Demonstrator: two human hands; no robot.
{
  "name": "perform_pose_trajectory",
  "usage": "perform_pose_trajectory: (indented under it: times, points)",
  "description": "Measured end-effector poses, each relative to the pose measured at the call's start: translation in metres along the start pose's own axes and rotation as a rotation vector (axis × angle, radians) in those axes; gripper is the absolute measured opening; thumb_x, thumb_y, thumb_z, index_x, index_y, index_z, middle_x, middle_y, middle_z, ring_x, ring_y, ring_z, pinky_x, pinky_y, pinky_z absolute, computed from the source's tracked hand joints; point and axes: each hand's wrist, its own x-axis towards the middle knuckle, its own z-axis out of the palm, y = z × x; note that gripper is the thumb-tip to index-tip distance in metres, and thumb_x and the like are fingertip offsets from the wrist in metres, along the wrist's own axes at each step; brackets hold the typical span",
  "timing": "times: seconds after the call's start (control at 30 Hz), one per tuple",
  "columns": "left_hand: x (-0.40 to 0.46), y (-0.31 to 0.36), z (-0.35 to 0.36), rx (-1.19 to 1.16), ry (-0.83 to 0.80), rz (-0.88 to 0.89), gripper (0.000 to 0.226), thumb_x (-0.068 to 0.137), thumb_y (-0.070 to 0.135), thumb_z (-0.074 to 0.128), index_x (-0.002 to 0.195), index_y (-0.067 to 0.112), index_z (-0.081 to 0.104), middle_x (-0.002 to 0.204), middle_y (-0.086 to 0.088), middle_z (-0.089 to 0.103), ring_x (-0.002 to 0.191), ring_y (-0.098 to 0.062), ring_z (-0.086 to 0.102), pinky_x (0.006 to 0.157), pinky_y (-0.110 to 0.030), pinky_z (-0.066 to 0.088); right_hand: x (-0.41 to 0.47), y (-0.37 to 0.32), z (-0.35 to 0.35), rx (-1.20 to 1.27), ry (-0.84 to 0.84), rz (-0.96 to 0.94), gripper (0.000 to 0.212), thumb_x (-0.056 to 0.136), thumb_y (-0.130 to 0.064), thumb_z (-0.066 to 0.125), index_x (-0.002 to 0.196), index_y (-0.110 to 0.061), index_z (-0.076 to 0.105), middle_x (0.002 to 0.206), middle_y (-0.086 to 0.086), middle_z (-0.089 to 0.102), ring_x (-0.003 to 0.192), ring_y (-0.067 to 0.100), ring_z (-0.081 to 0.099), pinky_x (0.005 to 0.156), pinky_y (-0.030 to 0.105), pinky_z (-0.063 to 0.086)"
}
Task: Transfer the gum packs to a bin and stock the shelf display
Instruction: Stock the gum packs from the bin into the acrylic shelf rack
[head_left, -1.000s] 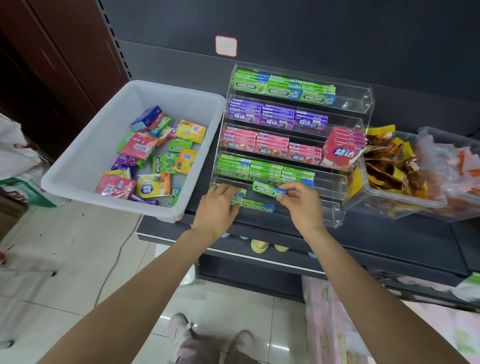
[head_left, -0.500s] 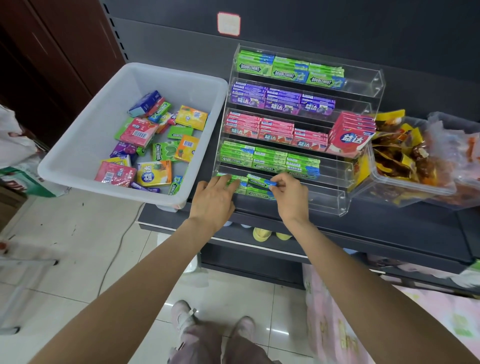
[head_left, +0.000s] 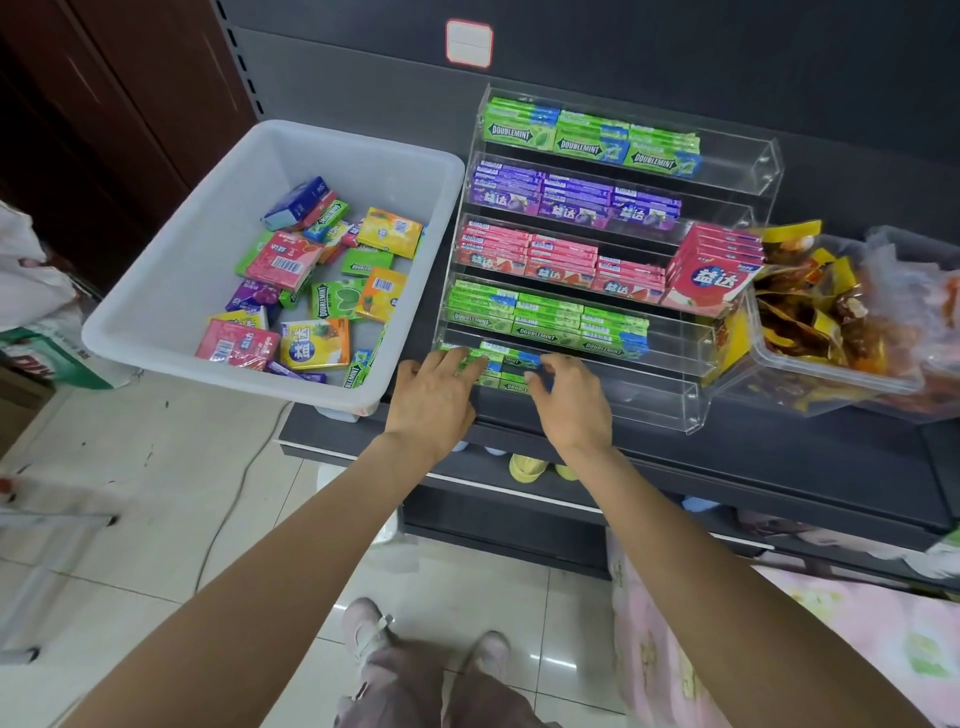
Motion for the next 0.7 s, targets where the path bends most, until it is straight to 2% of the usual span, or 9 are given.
perform_pose_trajectory:
  times: [0.13, 0.3, 0.43, 0.57, 0.7]
  points:
    - [-0.002, -0.002, 0.004, -0.013, 0.018, 0.002, 0.061, 0.092, 0.026, 0.049, 0.146, 0.029, 0.021, 0.151, 0.003, 0.026, 0.136, -0.019, 0.026, 0.106, -0.039, 0.026, -0.002, -0.001, 0.003, -0.128, -0.164, -0.114, 0.058, 0.093, -0.04, 0.052, 0.143, -0.015, 0.035, 0.138, 0.006, 0.047, 0.128, 0.025, 0.042, 0.102, 0.045, 0.038]
    - [-0.004, -0.005, 0.007, -0.028, 0.008, 0.014, 0.064, 0.091, 0.024, 0.05, 0.147, 0.029, 0.019, 0.152, 0.002, 0.024, 0.138, -0.019, 0.023, 0.108, -0.041, 0.026, 0.0, -0.013, 0.01, -0.185, -0.231, -0.183, 0.059, 0.093, -0.036, 0.053, 0.146, -0.022, 0.03, 0.142, 0.001, 0.043, 0.131, 0.022, 0.037, 0.103, 0.047, 0.031]
    - [-0.003, -0.004, 0.005, -0.06, -0.011, 0.012, 0.064, 0.091, 0.023, 0.05, 0.147, 0.027, 0.02, 0.152, 0.002, 0.023, 0.138, -0.02, 0.022, 0.105, -0.04, 0.029, 0.001, -0.018, 0.012, -0.166, -0.223, -0.162, 0.057, 0.093, -0.035, 0.054, 0.145, -0.027, 0.031, 0.141, -0.001, 0.044, 0.13, 0.022, 0.039, 0.104, 0.05, 0.029]
    - [-0.001, -0.002, 0.001, -0.098, -0.033, -0.002, 0.06, 0.092, 0.023, 0.048, 0.146, 0.025, 0.024, 0.152, 0.0, 0.025, 0.138, -0.022, 0.023, 0.106, -0.04, 0.03, -0.001, -0.017, 0.004, -0.133, -0.222, -0.168, 0.052, 0.093, -0.032, 0.054, 0.142, -0.023, 0.037, 0.139, 0.001, 0.045, 0.129, 0.022, 0.039, 0.103, 0.048, 0.032]
    - [-0.002, 0.007, -0.015, -0.172, 0.003, -0.032, 0.052, 0.092, 0.023, 0.046, 0.142, 0.023, 0.033, 0.144, -0.003, 0.036, 0.132, -0.024, 0.032, 0.1, -0.039, 0.034, -0.004, -0.016, -0.012, -0.051, -0.142, -0.178, 0.042, 0.093, -0.028, 0.056, 0.133, -0.018, 0.048, 0.133, 0.001, 0.05, 0.125, 0.022, 0.043, 0.1, 0.045, 0.039]
